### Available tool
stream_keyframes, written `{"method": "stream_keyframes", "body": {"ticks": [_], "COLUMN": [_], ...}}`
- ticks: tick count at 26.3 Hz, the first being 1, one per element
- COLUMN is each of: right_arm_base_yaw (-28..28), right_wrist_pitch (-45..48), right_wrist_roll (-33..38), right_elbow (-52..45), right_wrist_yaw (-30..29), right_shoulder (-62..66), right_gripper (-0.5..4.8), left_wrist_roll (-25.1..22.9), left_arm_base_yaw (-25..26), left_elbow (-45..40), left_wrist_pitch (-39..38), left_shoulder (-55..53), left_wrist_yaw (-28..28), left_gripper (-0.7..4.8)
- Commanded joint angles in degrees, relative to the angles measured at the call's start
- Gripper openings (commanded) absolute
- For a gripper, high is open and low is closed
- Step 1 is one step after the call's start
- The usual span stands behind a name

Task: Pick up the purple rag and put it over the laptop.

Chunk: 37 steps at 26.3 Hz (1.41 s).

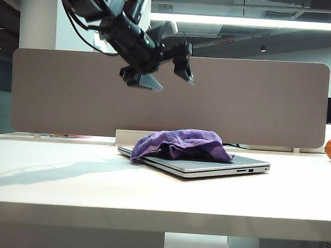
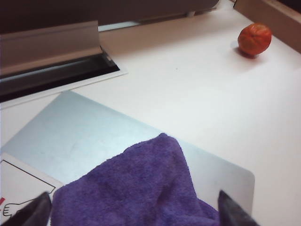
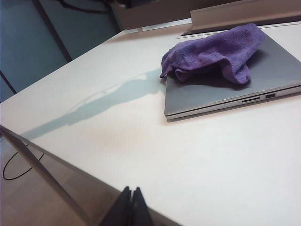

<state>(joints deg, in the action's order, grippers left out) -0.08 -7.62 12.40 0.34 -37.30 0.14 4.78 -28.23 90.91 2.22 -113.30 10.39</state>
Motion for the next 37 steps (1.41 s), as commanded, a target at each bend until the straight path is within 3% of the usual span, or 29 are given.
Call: {"method": "stream_keyframes", "body": {"ticks": [1, 5, 8, 17, 30, 37], "right_arm_base_yaw": [0.0, 0.0, 0.0, 0.0, -0.1, -0.1], "right_wrist_pitch": [0.6, 0.7, 1.4, 1.9, 1.8, 0.0], "right_wrist_roll": [0.0, -0.4, -0.5, -0.7, -5.4, -6.9], "right_elbow": [-0.2, -0.2, -0.2, -0.2, -0.2, -0.2], "right_wrist_yaw": [0.2, 1.5, 6.9, 28.9, 33.8, 36.2], "right_shoulder": [-0.1, -0.1, -0.1, -0.1, -0.1, -0.1], "right_gripper": [0.22, 0.22, 0.22, 0.22, 0.22, 0.22], "left_wrist_roll": [0.2, -0.3, -2.5, -12.5, -13.4, -13.4], "left_arm_base_yaw": [0.0, 0.0, 0.0, 0.0, 0.0, 0.0], "left_elbow": [0.4, 0.4, 0.4, 0.4, 0.0, -9.1], "left_wrist_pitch": [-2.3, -6.5, -11.5, -23.1, -29.0, -26.3], "left_shoulder": [2.0, 4.1, 6.5, 13.9, 21.9, 31.8], "left_wrist_yaw": [0.1, 0.1, -0.3, -4.7, -5.7, -8.1], "left_gripper": [3.73, 1.49, -0.08, -0.06, -0.06, -0.06]}}
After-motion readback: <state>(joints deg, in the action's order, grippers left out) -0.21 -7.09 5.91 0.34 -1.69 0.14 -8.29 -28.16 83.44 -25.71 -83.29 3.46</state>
